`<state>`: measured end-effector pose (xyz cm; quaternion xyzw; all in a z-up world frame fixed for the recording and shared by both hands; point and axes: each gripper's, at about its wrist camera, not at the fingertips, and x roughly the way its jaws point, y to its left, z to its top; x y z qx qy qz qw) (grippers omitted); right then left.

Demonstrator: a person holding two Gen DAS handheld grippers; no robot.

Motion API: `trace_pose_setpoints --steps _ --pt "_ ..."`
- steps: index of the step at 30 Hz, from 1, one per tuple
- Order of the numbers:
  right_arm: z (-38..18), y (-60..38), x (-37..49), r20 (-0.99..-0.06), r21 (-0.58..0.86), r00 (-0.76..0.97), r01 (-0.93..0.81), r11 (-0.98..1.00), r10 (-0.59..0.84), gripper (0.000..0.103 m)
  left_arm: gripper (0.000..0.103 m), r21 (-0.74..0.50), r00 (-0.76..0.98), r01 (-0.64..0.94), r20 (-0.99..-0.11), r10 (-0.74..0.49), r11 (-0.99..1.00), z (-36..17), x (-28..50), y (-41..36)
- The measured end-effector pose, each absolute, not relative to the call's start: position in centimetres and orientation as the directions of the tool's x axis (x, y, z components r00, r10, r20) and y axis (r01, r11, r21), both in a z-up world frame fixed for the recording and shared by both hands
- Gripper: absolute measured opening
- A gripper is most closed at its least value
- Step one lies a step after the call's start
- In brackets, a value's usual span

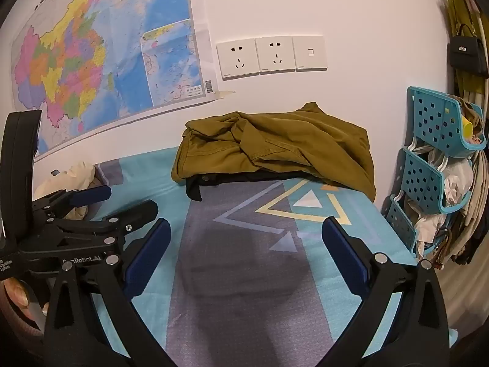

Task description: Fold large clothes

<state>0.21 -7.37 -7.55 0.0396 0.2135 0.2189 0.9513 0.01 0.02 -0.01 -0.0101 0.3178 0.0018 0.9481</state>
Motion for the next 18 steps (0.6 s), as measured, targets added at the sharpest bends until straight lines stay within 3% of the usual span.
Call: trace_pose_setpoints --steps 18 --pt "-7.61 -7.27 0.27 -0.396 0.168 0.810 -0.399 0.902 0.432 0.097 0.096 -0.013 0.804 -0.011 -0.595 0.001 1.000 0.16 -0.25 0.00"
